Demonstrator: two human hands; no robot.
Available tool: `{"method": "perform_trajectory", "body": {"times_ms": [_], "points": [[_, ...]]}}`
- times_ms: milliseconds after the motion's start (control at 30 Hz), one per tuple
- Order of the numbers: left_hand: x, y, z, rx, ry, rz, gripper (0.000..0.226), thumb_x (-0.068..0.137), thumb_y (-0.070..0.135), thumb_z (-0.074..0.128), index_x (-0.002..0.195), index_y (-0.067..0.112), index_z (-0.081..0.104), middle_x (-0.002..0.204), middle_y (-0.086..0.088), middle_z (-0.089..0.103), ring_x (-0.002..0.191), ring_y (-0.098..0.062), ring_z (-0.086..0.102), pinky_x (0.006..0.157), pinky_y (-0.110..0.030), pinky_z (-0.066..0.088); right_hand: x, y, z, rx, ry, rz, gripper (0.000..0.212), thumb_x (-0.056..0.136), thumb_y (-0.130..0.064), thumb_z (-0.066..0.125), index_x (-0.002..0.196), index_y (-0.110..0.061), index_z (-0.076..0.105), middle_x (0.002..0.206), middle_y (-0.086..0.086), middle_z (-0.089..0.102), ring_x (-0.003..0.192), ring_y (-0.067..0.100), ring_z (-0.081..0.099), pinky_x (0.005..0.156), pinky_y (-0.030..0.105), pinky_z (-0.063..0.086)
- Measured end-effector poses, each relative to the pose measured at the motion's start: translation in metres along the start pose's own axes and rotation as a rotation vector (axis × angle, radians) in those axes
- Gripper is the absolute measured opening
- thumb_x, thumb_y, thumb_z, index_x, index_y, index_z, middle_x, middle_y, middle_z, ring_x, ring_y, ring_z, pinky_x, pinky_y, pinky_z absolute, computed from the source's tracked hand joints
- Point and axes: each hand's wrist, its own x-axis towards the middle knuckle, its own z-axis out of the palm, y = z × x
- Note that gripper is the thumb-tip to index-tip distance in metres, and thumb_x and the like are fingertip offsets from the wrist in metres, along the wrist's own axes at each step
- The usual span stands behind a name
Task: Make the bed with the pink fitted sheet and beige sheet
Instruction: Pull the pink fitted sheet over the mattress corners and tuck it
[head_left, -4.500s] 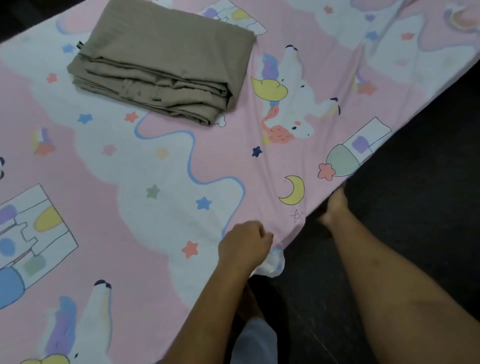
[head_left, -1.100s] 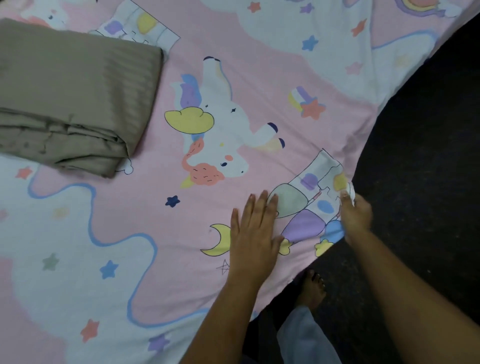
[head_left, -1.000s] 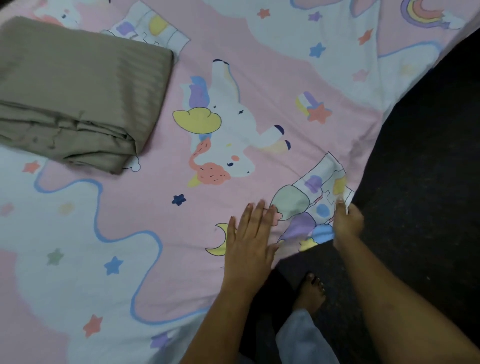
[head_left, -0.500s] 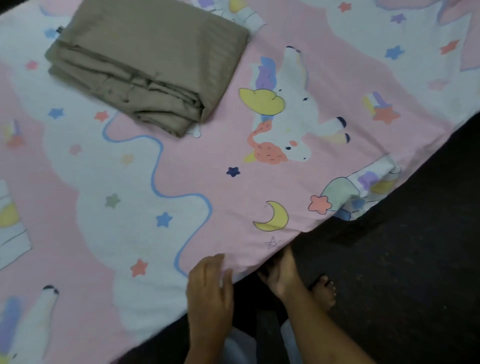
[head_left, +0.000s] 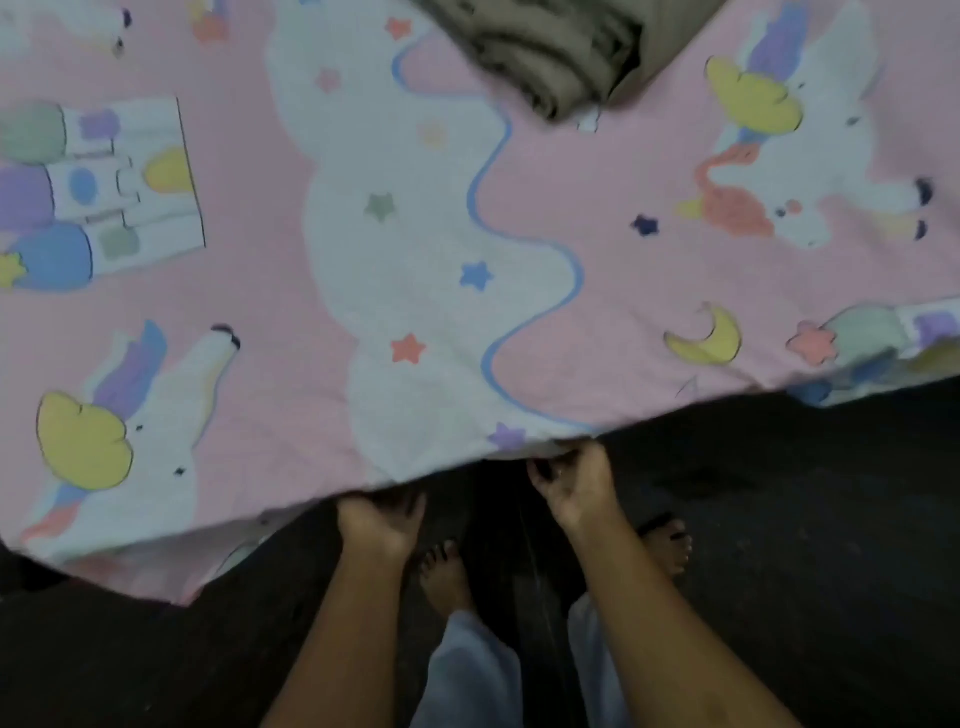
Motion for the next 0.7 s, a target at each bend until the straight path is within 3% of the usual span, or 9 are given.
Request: {"method": "perform_trajectory", "body": {"times_ms": [133,267,367,500,600,667,700], "points": [[0.016,0.026,-0.007,-0.246,-0.115,0.062,0.044,0.096,0.037,0.034,0.131,0.02,0.055,0.127,-0.01,0.061,0.116,-0.031,0.056,0.093,-0.044,0.047,-0.007,0.041,0.01,-0.047,-0.003,0.012,0.047,0.081,-0.001,0.046,0.122,-0.024,0.05,0.098,0.005,0.057,0.086,0.02,0.056,0.067,0.034,0.046],[0.021,0.05,-0.034,-0.301,-0.105,0.134,0.038,0.096,0.035,0.038,0.121,0.018,0.061,0.114,-0.011,0.065,0.103,-0.032,0.06,0.091,-0.044,0.048,-0.012,0.058,0.033,-0.272,0.088,0.045,0.036,0.077,0.006,0.041,0.104,-0.016,0.053,0.09,0.005,0.054,0.079,0.021,0.052,0.058,0.03,0.042],[0.024,0.061,-0.047,-0.225,-0.051,0.137,0.024,0.094,0.023,0.039,0.094,0.018,0.062,0.092,-0.007,0.061,0.084,-0.026,0.057,0.085,-0.038,0.049,-0.016,0.059,0.035,-0.484,0.156,0.051,0.026,0.069,0.007,0.036,0.08,-0.013,0.048,0.081,0.004,0.048,0.072,0.021,0.048,0.052,0.026,0.036],[0.042,0.062,-0.061,0.019,0.014,0.106,0.02,0.092,0.003,0.04,0.098,0.013,0.056,0.084,0.0,0.055,0.068,-0.013,0.059,0.061,-0.023,0.051,-0.008,0.056,0.022,-0.622,0.254,-0.048,0.024,0.064,0.013,0.037,0.074,-0.004,0.052,0.083,0.013,0.055,0.079,0.029,0.054,0.058,0.026,0.043],[0.047,0.053,-0.075,0.135,0.303,0.115,0.043,0.08,-0.012,0.044,0.12,0.005,0.05,0.102,-0.01,0.053,0.091,-0.026,0.055,0.076,-0.035,0.051,-0.006,0.053,0.026,-0.727,0.307,-0.127,0.017,0.073,0.011,0.04,0.073,-0.001,0.052,0.078,0.014,0.054,0.067,0.026,0.052,0.054,0.026,0.041],[0.046,0.044,-0.088,0.222,0.441,0.109,0.047,0.077,-0.015,0.042,0.119,0.004,0.051,0.103,-0.013,0.049,0.094,-0.028,0.049,0.074,-0.032,0.047,0.0,0.054,0.03,-0.8,0.333,-0.124,0.014,0.084,0.006,0.043,0.087,0.001,0.055,0.078,0.013,0.053,0.064,0.021,0.049,0.057,0.027,0.042],[0.047,0.04,-0.092,0.252,0.453,0.111,0.049,0.077,-0.016,0.041,0.121,0.001,0.052,0.103,-0.013,0.049,0.094,-0.028,0.048,0.076,-0.031,0.045,0.005,0.054,0.031,-0.824,0.336,-0.106,0.016,0.089,0.002,0.045,0.101,0.002,0.056,0.086,0.013,0.056,0.071,0.022,0.05,0.067,0.025,0.042]]}}
